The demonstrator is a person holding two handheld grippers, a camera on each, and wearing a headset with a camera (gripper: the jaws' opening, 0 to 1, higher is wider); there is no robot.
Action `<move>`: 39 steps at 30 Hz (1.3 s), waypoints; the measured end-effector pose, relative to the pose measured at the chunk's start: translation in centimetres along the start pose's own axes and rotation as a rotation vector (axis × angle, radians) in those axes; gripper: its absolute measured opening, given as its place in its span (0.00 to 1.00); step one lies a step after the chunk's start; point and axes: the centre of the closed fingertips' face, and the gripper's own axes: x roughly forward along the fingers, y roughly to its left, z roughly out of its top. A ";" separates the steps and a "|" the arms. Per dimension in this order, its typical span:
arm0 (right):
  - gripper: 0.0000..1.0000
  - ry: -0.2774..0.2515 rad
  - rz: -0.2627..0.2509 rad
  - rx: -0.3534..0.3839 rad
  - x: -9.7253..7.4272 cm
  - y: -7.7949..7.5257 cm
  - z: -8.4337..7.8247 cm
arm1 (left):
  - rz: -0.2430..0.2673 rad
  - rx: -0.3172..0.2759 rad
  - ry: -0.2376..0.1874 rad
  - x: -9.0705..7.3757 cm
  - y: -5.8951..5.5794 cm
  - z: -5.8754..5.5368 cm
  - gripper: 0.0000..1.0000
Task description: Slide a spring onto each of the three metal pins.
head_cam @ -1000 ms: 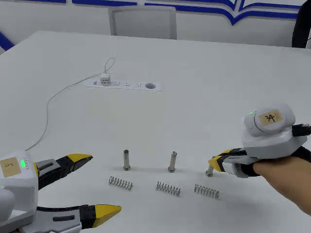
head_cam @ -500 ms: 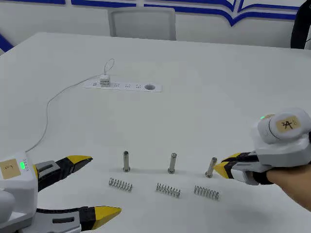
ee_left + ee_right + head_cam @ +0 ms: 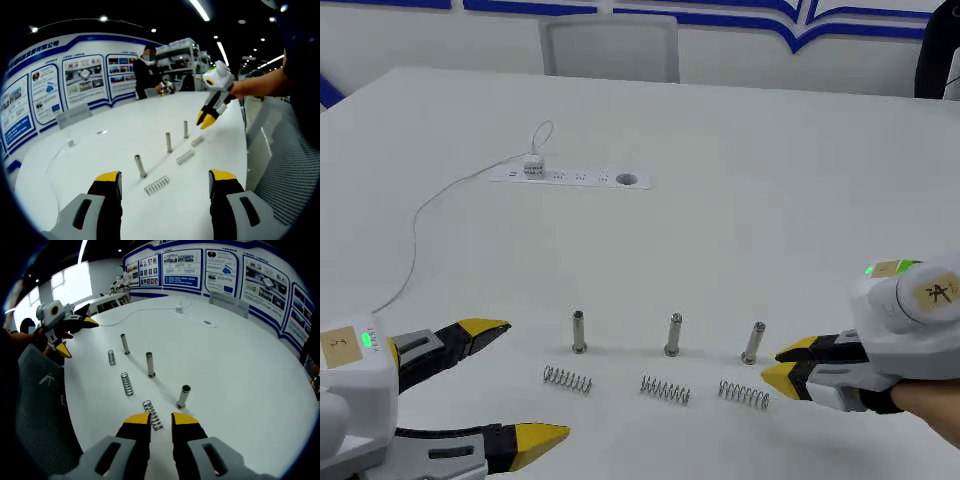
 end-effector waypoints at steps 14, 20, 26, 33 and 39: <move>0.18 0.033 0.062 -0.059 1.3 0.6 -2.5 | 0.004 -0.002 0.007 0.0 0.0 -0.2 0.72; 0.18 0.023 0.089 -0.094 1.6 0.6 -2.7 | 0.002 0.000 0.002 0.2 0.0 0.1 0.72; 0.18 0.009 0.123 -0.134 2.0 0.9 -3.0 | 0.001 0.001 0.002 0.1 0.0 0.1 0.72; 0.17 -0.003 0.134 -0.152 2.4 0.7 -3.3 | 0.000 -0.001 0.006 0.1 0.0 0.0 0.72; 0.17 -0.020 0.154 -0.161 2.6 0.7 -3.2 | -0.002 0.003 0.008 0.1 0.0 0.0 0.72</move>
